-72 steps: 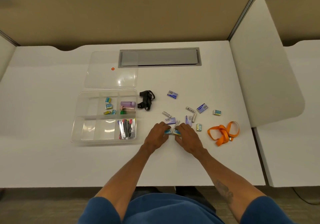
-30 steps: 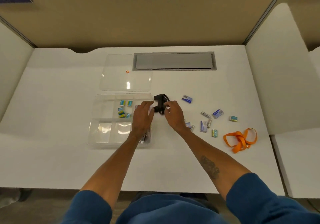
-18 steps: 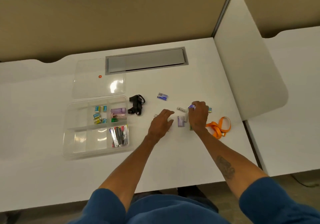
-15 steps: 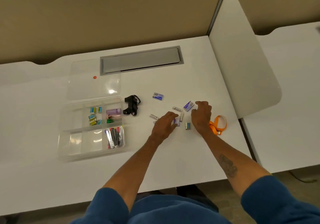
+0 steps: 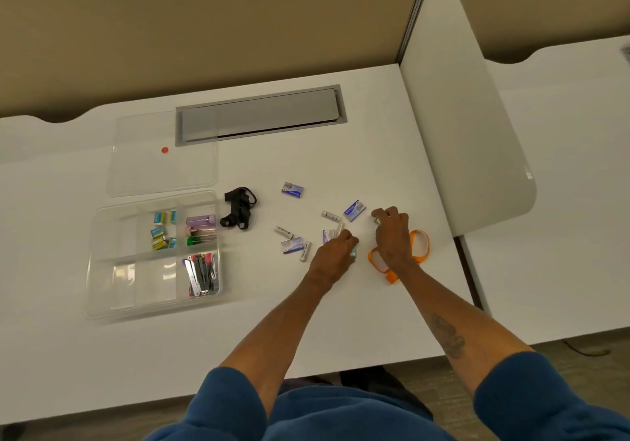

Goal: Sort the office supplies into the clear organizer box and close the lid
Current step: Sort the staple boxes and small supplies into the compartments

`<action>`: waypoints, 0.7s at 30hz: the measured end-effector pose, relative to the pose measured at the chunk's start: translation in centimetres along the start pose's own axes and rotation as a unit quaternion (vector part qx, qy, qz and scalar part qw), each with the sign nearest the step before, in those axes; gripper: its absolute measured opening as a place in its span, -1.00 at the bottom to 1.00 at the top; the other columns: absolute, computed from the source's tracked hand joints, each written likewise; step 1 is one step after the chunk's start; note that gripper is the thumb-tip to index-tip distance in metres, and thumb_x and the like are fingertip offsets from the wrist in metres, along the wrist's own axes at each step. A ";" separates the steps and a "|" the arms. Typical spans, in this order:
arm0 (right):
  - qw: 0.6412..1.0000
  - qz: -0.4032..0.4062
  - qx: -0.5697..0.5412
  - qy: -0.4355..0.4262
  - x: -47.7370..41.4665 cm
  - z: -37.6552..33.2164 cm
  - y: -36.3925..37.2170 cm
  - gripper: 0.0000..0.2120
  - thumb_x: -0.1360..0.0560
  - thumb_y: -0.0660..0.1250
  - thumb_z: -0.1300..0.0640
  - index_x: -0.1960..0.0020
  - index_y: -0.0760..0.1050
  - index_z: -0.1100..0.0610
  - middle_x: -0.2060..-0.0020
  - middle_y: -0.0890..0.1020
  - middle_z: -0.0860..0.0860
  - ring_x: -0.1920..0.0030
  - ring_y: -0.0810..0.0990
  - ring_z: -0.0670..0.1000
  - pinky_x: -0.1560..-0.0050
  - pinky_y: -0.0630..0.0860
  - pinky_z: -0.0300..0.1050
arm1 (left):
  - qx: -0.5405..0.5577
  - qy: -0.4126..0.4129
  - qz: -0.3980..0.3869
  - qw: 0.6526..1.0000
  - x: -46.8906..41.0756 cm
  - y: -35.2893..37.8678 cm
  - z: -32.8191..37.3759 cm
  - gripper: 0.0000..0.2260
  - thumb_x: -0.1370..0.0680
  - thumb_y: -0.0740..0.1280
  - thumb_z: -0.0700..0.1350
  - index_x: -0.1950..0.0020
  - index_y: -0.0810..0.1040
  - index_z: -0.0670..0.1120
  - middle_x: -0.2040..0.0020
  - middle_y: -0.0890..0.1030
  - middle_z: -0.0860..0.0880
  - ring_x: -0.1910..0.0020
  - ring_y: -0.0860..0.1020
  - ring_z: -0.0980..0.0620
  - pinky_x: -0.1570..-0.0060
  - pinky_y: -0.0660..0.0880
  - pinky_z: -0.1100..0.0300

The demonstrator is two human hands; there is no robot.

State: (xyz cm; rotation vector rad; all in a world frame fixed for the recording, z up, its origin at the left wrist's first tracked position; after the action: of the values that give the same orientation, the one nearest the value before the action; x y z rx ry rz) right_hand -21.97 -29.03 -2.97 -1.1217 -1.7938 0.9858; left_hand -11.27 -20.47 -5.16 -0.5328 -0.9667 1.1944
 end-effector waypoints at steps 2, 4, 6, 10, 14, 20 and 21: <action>1.000 -0.008 0.001 0.020 -0.3 0.5 0.1 -0.64 -0.51 0.21 0.31 -0.28 0.45 0.10 -0.14 0.48 0.15 -0.08 0.43 0.19 -0.06 0.48 0.08 | 0.010 0.000 0.010 1.000 -0.1 -0.3 0.0 -0.63 -0.53 0.35 -0.16 -0.33 0.45 -0.15 -0.24 0.46 -0.13 -0.09 0.55 -0.15 0.02 0.55 -0.06; 0.999 0.008 -0.003 0.037 -0.3 0.5 -0.1 -0.68 -0.52 0.24 0.18 -0.28 0.45 0.09 -0.12 0.50 0.13 -0.04 0.46 0.17 0.02 0.49 0.05 | 0.032 0.004 0.024 0.999 0.0 -1.0 -0.2 -0.63 -0.54 0.35 -0.12 -0.34 0.44 -0.13 -0.24 0.48 -0.13 -0.10 0.54 -0.13 -0.01 0.53 0.00; 0.998 0.027 -0.044 0.039 -0.4 -0.1 -0.4 -0.69 -0.52 0.25 0.14 -0.25 0.45 0.10 -0.10 0.50 0.12 -0.03 0.48 0.15 0.06 0.47 0.00 | 0.046 0.011 0.041 0.998 0.2 -2.3 -0.8 -0.60 -0.53 0.38 -0.07 -0.34 0.44 -0.09 -0.24 0.49 -0.11 -0.12 0.54 -0.09 -0.03 0.52 0.05; 0.989 0.030 -0.141 0.012 -1.4 -3.8 -0.1 -0.68 -0.52 0.30 0.17 -0.26 0.45 0.12 -0.14 0.49 0.12 -0.09 0.52 0.14 -0.02 0.46 -0.05 | 0.079 0.008 0.103 0.992 1.4 -6.7 -3.9 -0.63 -0.52 0.39 -0.04 -0.30 0.48 -0.08 -0.19 0.52 -0.06 -0.01 0.55 -0.03 0.05 0.53 0.10; 0.979 0.003 -0.203 0.019 -2.4 -9.7 1.4 -0.63 -0.54 0.32 0.17 -0.34 0.42 0.16 -0.25 0.47 0.11 -0.21 0.52 0.08 -0.15 0.42 -0.18 | 0.098 -0.031 0.151 0.983 3.3 -11.1 -9.1 -0.66 -0.53 0.38 -0.06 -0.30 0.48 -0.06 -0.18 0.51 -0.03 0.11 0.54 0.08 0.12 0.42 0.32; 0.958 -0.059 -0.277 -0.035 -2.0 -20.7 4.5 -0.66 -0.50 0.36 0.15 -0.27 0.48 0.14 -0.11 0.58 0.10 -0.09 0.56 0.06 -0.10 0.45 -0.15 | 0.089 -0.090 0.215 0.968 8.1 -16.6 -17.3 -0.65 -0.50 0.41 -0.19 -0.27 0.49 -0.14 -0.19 0.51 -0.11 -0.07 0.53 -0.02 -0.02 0.43 0.27; 0.954 -0.079 -0.286 -0.046 -1.7 -22.7 5.4 -0.66 -0.50 0.36 0.13 -0.26 0.49 0.12 -0.08 0.60 0.08 -0.06 0.57 0.05 -0.09 0.50 -0.11 | 0.086 -0.095 0.229 0.965 9.1 -17.5 -18.7 -0.66 -0.49 0.41 -0.22 -0.26 0.50 -0.15 -0.18 0.52 -0.12 -0.08 0.53 -0.05 -0.03 0.44 0.24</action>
State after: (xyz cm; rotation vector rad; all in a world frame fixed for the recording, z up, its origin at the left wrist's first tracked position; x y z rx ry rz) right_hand 0.65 -24.39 0.69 -1.2555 -2.2847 0.4306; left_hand 14.27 -15.00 2.08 -0.5248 -0.9152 1.7554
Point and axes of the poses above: each hand's wrist, its own x-axis away from the middle knuckle, its own y-axis out of the palm, z = x × y, the point moved 8 cm from there along -x, towards the middle knuckle
